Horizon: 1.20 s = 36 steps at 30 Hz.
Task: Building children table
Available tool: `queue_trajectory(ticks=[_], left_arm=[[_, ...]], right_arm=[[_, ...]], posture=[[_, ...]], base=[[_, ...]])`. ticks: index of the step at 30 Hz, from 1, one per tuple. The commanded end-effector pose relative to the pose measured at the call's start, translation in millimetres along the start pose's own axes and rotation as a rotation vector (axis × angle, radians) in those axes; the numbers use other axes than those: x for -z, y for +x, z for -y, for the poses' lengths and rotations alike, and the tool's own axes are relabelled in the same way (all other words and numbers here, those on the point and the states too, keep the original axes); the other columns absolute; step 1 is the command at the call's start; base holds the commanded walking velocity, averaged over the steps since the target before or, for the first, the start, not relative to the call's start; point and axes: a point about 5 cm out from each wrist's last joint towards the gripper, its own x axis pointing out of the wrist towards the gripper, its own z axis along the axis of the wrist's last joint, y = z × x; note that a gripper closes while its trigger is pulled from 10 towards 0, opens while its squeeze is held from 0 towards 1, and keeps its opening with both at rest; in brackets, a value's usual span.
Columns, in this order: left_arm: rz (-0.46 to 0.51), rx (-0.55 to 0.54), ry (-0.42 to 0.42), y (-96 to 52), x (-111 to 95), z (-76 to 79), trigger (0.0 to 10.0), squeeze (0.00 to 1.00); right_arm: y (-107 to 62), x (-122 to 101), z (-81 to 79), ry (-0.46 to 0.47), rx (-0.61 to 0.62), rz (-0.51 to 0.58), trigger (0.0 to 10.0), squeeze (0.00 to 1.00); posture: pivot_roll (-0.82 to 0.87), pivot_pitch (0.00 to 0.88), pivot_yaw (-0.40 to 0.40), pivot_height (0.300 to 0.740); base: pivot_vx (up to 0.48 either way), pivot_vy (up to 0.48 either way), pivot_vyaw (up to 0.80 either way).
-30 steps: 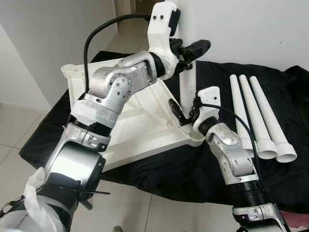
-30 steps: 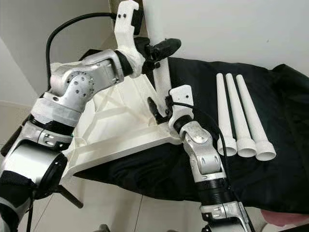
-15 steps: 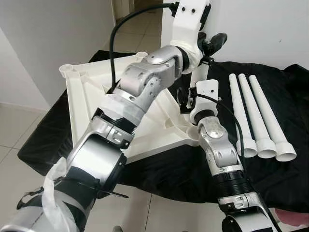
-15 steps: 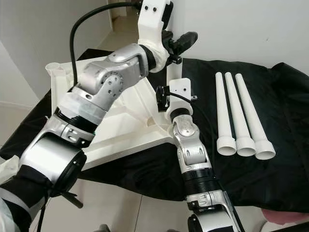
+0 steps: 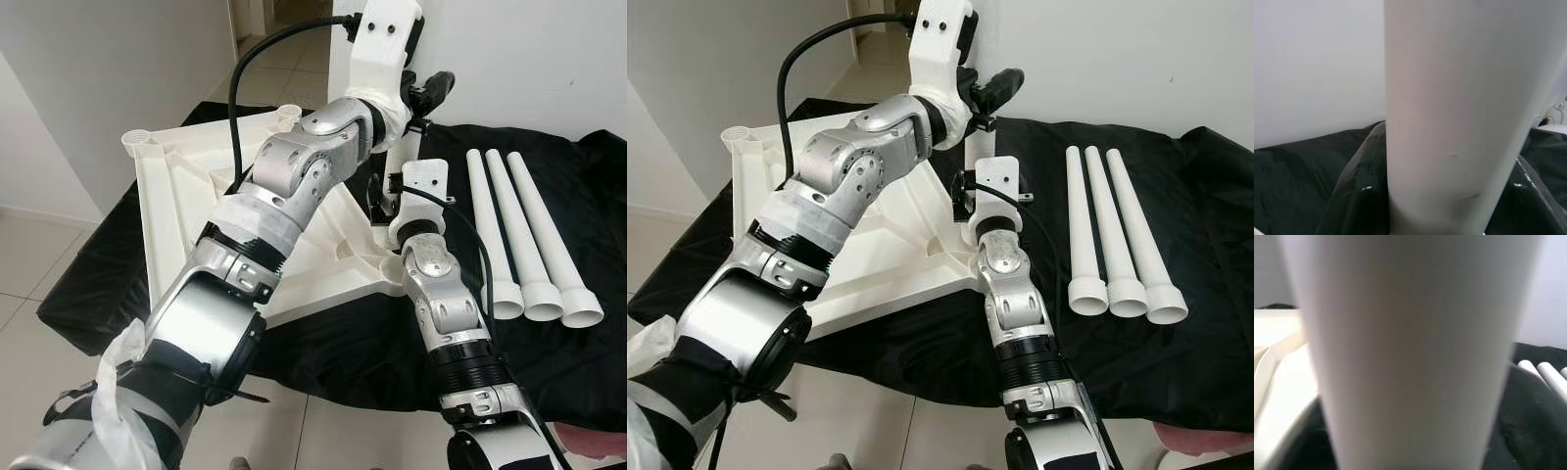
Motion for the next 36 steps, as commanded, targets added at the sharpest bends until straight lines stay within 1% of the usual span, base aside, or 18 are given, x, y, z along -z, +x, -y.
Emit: queue_trajectory(ticks=[1, 8, 17, 18, 21, 22, 23, 25, 26, 27, 29, 30, 31, 32, 33, 34, 36], left_arm=[[0.029, 0.01, 0.019, 2.5, -9.0, 2.0, 10.0, 0.0], [0.022, 0.024, 0.025, 4.4, -7.3, 6.1, 10.0, 0.0], [0.009, 0.037, 0.038, 5.7, -3.4, 10.0, 10.0, 0.0], [0.01, 0.045, 0.046, 5.8, -3.3, 10.7, 10.0, 0.0], [0.011, 0.05, 0.051, 5.8, -3.2, 11.2, 10.0, 0.0], [0.028, 0.071, 0.043, 5.4, -4.0, 12.9, 10.0, 0.0], [0.037, 0.103, 0.022, 4.7, -4.1, 15.5, 10.0, 1.0], [0.037, 0.103, 0.022, 4.7, -4.1, 15.5, 10.0, 1.0], [0.043, 0.126, 0.005, 3.9, -4.3, 17.1, 10.0, 1.0], [0.043, 0.126, 0.005, 3.9, -4.3, 17.1, 10.0, 1.0], [0.072, 0.172, -0.044, 2.0, -8.0, 22.2, 10.0, 1.0], [0.072, 0.172, -0.044, 2.0, -8.0, 22.2, 10.0, 1.0], [0.082, 0.192, -0.067, 1.0, -10.0, 24.4, 10.0, 0.81], [0.082, 0.192, -0.067, 1.0, -10.0, 24.4, 10.0, 0.81], [0.092, 0.213, -0.101, -0.7, -12.4, 25.7, 10.0, 0.0], [0.092, 0.213, -0.101, -0.7, -12.4, 25.7, 10.0, 0.0], [0.132, 0.258, -0.181, -6.3, -18.5, 25.7, 10.0, 0.0]], right_arm=[[1.4, -1.9, -3.3, -0.003, -0.006, 0.011, 0.0, 0.0], [1.4, -1.4, -4.7, -0.009, -0.025, 0.017, 0.0, 0.0], [0.0, 0.8, -3.8, 0.004, -0.005, 0.011, 0.0, 0.0], [0.5, 1.1, -2.6, 0.006, 0.006, 0.006, 10.0, 0.0], [0.8, 1.3, -1.8, 0.007, 0.013, 0.002, 10.0, 0.0], [0.8, 1.1, -1.6, 0.022, 0.016, 0.0, 10.0, 0.0], [0.8, 0.9, -1.4, 0.04, 0.019, -0.004, 10.0, 0.0], [0.8, 0.9, -1.4, 0.04, 0.019, -0.004, 10.0, 0.0], [0.5, 0.7, -1.8, 0.054, 0.02, -0.005, 10.0, 0.0], [0.5, 0.7, -1.8, 0.054, 0.02, -0.005, 10.0, 0.0], [0.3, 0.1, -0.6, 0.091, 0.033, -0.012, 10.0, 0.0], [0.3, 0.1, -0.6, 0.091, 0.033, -0.012, 10.0, 0.0], [0.5, 0.1, 0.9, 0.102, 0.04, -0.014, 10.0, 0.0], [0.5, 0.1, 0.9, 0.102, 0.04, -0.014, 10.0, 0.0], [0.9, 0.2, 2.9, 0.108, 0.051, -0.015, 10.0, 0.0], [0.9, 0.2, 2.9, 0.108, 0.051, -0.015, 10.0, 0.0], [1.4, 0.5, 5.4, 0.156, 0.067, -0.028, 10.0, 0.0]], posture=[[-0.08, 0.0, 0.042, 0.74], [-0.08, 0.0, 0.045, 0.74], [-0.08, 0.0, 0.052, 0.74], [-0.08, 0.0, 0.052, 0.74], [-0.08, 0.0, 0.052, 0.74], [-0.08, 0.0, 0.054, 0.74], [-0.08, 0.0, 0.057, 0.74], [-0.08, 0.0, 0.057, 0.74], [-0.08, 0.0, 0.057, 0.74], [-0.08, 0.0, 0.057, 0.74], [-0.09, 0.0, 0.058, 0.74], [-0.09, 0.0, 0.058, 0.74], [-0.08, 0.0, 0.058, 0.74], [-0.08, 0.0, 0.058, 0.74], [-0.08, 0.0, 0.057, 0.74], [-0.08, 0.0, 0.057, 0.74], [-0.09, 0.0, 0.056, 0.74]], base=[[0.0, 0.0, 0.0], [0.0, 0.0, 0.0], [0.0, 0.0, 0.0], [0.0, 0.0, 0.0], [0.0, 0.0, 0.0], [0.0, 0.0, 0.0], [0.0, 0.0, 0.0], [0.0, 0.0, 0.0], [0.0, 0.0, 0.0], [0.0, 0.0, 0.0], [0.0, 0.0, 0.0], [0.0, 0.0, 0.0], [0.0, 0.0, 0.0], [0.0, 0.0, 0.0], [0.0, 0.0, 0.0], [0.0, 0.0, 0.0], [0.0, 0.0, 0.0]])
